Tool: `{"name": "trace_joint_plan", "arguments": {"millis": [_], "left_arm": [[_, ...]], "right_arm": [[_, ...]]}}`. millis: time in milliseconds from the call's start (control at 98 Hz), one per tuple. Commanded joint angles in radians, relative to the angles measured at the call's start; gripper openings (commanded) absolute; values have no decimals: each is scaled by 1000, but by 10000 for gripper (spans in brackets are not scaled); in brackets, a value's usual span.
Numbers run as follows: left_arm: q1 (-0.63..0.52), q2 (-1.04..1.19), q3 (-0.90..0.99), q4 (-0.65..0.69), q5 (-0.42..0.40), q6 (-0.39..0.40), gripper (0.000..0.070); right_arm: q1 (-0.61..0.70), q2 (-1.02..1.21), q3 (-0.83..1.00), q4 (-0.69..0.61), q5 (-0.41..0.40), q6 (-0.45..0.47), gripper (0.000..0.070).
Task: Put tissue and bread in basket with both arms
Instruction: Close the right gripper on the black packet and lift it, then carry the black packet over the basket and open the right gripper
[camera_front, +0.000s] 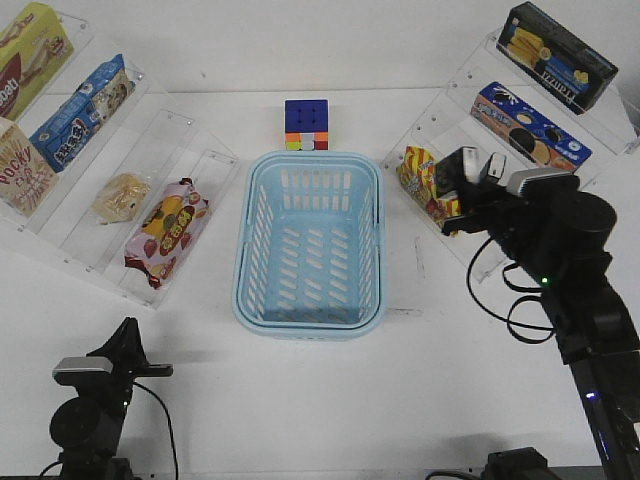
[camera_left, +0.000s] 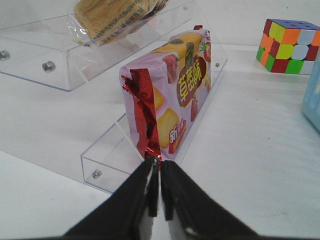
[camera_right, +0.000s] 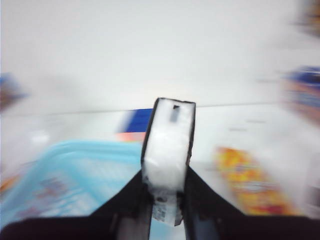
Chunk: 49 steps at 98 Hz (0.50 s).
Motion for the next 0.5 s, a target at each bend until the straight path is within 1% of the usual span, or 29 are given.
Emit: {"name": "trace_joint_plan", "arguments": {"millis": [0,122,255,276,296,327,378,408,439,490], "left_arm": [[1,-1,-20,10,2,5,1],[1,-1,-20,10,2,5,1],[1,-1,-20,10,2,5,1],[1,-1,-20,10,2,5,1],[1,-1,-20,10,2,5,1],[1,-1,-20,10,2,5,1],[1,-1,-20,10,2,5,1],[1,-1,-20,10,2,5,1],[1,-1,-20,10,2,5,1],[1,-1,-20,10,2,5,1]], "right_arm": [[90,37,5,2,1,26,0],[258,106,5,19,49,-13,0],[349,195,5,32,81,-49,6],[358,208,5,35,81,-54,26],[366,221,5,35,81,-56,61],[377,239,5,35,84,-56,142],[385,261,5,34,90,-56,299],[386,268,5,31,97,-55,365],[386,271,5,30,99,-55,393],[386,270,6,34,99,-55,393]]}}
